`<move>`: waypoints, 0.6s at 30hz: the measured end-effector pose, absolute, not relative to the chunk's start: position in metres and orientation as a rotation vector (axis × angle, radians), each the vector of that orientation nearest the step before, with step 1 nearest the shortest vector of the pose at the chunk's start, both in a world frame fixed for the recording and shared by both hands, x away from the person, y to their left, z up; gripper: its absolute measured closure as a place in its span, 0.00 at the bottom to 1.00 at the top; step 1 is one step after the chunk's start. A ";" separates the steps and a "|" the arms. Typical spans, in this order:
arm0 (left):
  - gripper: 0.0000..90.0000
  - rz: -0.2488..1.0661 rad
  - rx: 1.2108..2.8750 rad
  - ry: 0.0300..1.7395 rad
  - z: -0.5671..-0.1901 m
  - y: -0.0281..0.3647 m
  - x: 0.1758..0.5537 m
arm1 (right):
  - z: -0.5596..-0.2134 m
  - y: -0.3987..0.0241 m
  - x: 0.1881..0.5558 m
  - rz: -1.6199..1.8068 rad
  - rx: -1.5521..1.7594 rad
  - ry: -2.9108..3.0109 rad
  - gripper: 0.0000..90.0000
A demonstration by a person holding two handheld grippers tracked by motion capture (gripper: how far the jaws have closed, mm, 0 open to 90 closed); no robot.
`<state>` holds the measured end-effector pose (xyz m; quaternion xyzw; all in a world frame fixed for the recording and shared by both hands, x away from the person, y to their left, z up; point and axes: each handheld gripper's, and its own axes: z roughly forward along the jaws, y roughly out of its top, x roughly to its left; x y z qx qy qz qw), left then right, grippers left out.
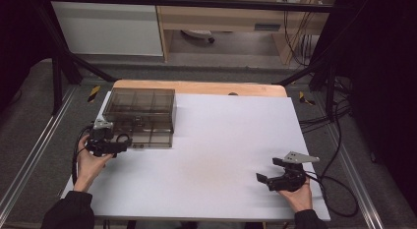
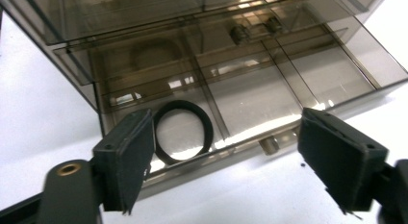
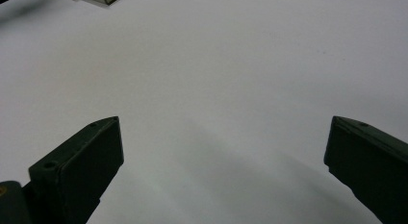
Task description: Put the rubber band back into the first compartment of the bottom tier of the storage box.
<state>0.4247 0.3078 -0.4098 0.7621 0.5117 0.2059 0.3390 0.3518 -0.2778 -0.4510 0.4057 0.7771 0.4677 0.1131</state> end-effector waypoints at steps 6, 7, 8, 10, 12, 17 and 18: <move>0.13 0.533 2.003 1.286 -0.411 0.302 0.417 | -0.451 -0.278 0.352 1.373 1.191 2.280 0.01; 0.12 0.535 2.009 1.280 -0.411 0.302 0.416 | -0.451 -0.278 0.352 1.373 1.191 2.280 0.01; 0.12 0.536 2.006 1.277 -0.411 0.301 0.414 | -0.451 -0.278 0.352 1.374 1.194 2.280 0.01; 0.11 0.537 2.007 1.267 -0.411 0.300 0.411 | -0.451 -0.278 0.352 1.373 1.194 2.280 0.01; 0.10 0.530 2.005 1.261 -0.412 0.299 0.408 | -0.451 -0.278 0.352 1.374 1.194 2.280 0.01; 0.09 0.540 2.012 1.233 -0.413 0.297 0.399 | -0.451 -0.278 0.351 1.375 1.196 2.280 0.01; 0.09 0.542 2.013 1.228 -0.414 0.297 0.397 | -0.451 -0.278 0.352 1.375 1.195 2.280 0.01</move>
